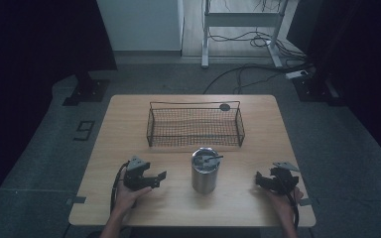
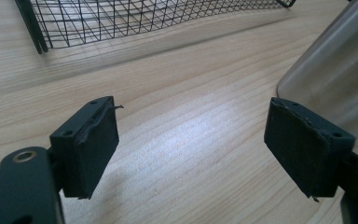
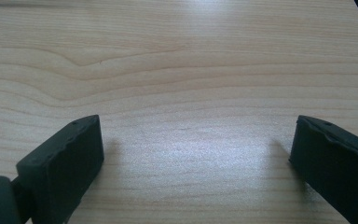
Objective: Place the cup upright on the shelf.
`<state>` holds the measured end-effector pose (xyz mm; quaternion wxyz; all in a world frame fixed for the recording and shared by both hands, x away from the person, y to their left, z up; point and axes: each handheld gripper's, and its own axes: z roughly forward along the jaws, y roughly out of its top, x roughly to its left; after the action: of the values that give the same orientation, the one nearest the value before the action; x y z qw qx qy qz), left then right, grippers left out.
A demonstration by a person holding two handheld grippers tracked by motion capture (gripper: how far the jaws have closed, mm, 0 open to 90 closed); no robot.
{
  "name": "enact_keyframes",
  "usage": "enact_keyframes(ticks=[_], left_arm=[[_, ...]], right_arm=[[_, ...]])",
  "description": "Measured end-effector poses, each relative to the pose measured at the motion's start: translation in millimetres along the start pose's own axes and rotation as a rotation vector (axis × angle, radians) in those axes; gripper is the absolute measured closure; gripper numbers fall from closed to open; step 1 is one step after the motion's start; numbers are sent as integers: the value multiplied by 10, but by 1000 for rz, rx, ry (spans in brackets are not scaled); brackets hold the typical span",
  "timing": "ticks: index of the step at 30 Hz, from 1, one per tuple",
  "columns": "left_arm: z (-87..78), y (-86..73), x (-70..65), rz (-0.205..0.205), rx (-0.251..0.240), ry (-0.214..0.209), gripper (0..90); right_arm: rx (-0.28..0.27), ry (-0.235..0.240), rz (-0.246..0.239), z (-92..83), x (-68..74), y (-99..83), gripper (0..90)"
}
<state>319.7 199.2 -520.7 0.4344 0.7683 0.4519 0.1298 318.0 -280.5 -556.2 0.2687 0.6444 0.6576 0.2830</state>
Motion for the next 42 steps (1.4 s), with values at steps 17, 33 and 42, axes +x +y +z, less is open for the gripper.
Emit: enact_keyframes(ticks=[17, 33, 42], left_arm=[[-40, -25, 38, -20, -10, 16, 174], [-115, 11, -12, -28, -40, 48, 185], [-289, 191, -138, 4, -106, -20, 157]], right_arm=[[0, 5, -6, -29, 25, -30, 20], [-3, 12, -11, -32, 26, -31, 32], [-5, 10, -10, -45, 26, -43, 39]])
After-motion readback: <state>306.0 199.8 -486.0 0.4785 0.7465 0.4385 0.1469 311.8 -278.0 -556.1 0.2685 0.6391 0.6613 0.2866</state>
